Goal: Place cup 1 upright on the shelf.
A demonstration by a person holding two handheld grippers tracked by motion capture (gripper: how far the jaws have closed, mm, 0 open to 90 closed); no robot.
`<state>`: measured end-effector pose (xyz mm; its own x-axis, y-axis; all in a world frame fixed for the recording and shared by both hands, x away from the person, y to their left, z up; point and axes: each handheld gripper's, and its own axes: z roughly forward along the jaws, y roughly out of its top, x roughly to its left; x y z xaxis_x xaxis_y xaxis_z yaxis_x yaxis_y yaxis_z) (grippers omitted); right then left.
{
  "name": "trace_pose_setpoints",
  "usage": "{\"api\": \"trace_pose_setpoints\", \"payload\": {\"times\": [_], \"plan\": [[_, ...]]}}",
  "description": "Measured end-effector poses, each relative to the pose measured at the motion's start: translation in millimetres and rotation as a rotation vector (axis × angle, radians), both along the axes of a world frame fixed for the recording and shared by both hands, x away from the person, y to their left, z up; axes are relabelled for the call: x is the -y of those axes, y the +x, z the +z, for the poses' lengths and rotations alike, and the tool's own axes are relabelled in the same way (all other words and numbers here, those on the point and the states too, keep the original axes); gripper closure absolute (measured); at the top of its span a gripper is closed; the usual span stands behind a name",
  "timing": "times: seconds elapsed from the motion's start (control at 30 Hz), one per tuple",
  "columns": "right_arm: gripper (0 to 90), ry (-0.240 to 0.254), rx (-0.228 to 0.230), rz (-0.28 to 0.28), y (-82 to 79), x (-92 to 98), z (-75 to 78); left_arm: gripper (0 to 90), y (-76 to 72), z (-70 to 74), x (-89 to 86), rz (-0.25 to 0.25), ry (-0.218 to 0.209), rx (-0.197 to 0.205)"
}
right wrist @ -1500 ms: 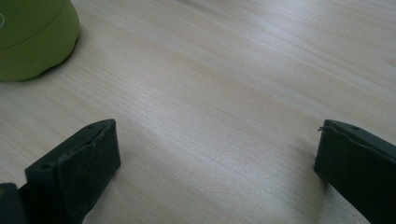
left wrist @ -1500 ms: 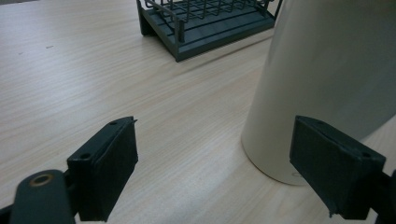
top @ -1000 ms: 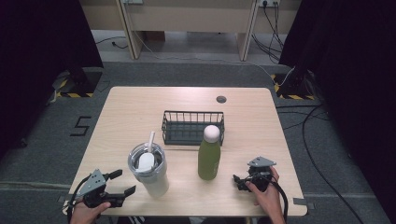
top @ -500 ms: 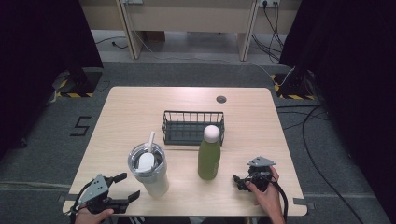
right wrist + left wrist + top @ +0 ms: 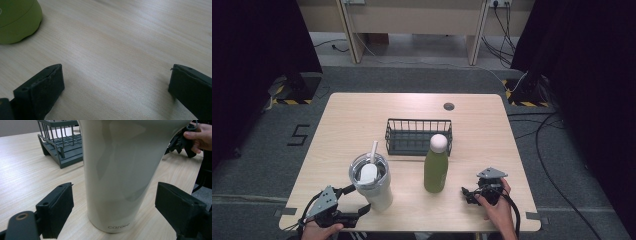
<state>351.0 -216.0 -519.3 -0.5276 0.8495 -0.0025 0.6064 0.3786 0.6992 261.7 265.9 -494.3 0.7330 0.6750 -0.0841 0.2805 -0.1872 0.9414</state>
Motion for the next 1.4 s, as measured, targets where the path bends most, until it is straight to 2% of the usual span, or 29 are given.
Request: {"api": "trace_pose_setpoints", "payload": {"times": [0.53, 0.93, 1.2, 1.4], "plan": [[0.4, 0.0, 0.0, 0.0, 0.1, 0.0, 0.0, 14.9, 10.8, -3.0, 20.1, -0.022, 0.029, 0.018], [0.4, 0.0, 0.0, 0.001, 0.1, 0.0, 0.0, 10.7, 18.5, -4.3, 31.1, -0.012, 0.041, 0.037], [0.4, 0.0, 0.0, 0.001, 0.1, -0.1, 0.0, 9.4, 20.2, -6.1, 35.4, -0.003, 0.035, 0.052], [0.4, 0.0, 0.0, 0.002, 0.1, 0.0, 0.0, 9.1, 20.3, -9.1, 37.8, 0.009, 0.016, 0.071]]}}
